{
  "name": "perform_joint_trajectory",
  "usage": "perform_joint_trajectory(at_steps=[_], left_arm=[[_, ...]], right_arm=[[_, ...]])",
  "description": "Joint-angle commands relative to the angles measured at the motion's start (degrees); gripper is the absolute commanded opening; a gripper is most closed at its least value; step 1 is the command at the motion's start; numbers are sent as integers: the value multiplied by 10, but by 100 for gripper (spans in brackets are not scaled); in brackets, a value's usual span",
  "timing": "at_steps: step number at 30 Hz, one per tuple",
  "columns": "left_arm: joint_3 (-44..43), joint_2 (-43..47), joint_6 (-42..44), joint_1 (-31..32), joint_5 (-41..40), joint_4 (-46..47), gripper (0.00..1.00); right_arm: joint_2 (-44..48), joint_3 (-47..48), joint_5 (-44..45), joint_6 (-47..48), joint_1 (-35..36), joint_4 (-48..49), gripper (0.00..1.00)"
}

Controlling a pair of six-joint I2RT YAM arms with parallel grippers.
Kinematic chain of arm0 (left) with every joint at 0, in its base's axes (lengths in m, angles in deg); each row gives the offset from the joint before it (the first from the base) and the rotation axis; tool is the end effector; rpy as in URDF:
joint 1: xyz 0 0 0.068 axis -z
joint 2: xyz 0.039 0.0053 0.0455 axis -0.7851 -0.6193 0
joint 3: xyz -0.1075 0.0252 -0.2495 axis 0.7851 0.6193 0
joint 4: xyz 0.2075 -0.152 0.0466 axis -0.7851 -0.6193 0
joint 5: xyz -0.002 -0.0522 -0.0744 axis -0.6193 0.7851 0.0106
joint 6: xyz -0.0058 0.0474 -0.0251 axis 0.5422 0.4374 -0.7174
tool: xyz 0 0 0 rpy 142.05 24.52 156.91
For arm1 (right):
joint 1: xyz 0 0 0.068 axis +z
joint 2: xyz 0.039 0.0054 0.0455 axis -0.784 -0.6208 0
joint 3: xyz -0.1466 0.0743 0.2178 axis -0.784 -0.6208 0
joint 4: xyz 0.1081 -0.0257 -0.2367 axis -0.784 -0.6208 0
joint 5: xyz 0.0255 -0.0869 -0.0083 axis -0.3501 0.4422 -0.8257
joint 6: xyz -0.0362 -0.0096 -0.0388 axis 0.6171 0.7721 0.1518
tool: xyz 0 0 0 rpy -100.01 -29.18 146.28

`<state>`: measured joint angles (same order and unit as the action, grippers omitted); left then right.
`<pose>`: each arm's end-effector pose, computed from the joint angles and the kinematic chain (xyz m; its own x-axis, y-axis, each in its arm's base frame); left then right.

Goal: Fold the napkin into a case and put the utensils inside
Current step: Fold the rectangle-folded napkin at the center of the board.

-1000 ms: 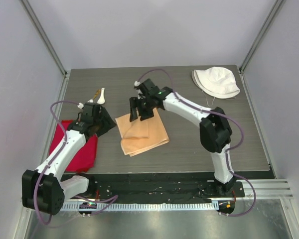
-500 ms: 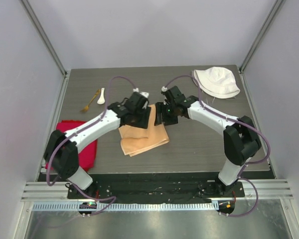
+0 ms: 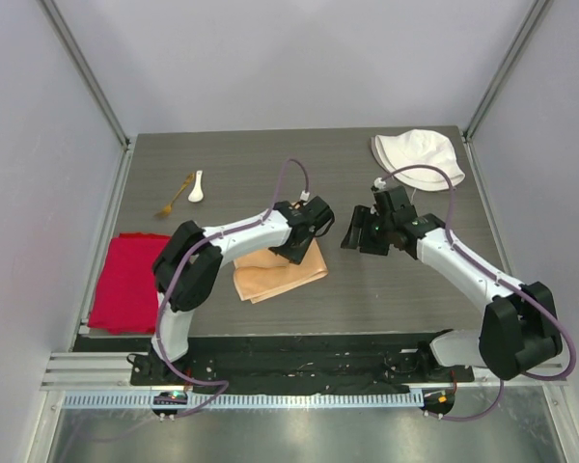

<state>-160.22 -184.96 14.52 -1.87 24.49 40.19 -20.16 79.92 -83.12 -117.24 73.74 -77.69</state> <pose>0.2668 -0.2979 0.1893 -0.8326 0.4186 -0.3626 0.3693 0.9076 0.1998 0.2484 0.1067 0.2392 -0.8640 0.1988 -0.4625 -0.0150 0.9082 0.4184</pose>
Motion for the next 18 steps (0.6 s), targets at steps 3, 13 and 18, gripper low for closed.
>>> perform_joint_trajectory(at_steps=[3, 13, 18], left_arm=[[-22, -9, -36, 13, -26, -23, 46], [-9, -21, -64, 20, -34, -16, 41], [-12, -28, -61, 20, -37, -12, 34]], right_arm=[[17, -24, -7, -1, -11, 24, 60], [23, -34, -20, -3, -11, 36, 60], [25, -39, -23, -5, -12, 39, 60]])
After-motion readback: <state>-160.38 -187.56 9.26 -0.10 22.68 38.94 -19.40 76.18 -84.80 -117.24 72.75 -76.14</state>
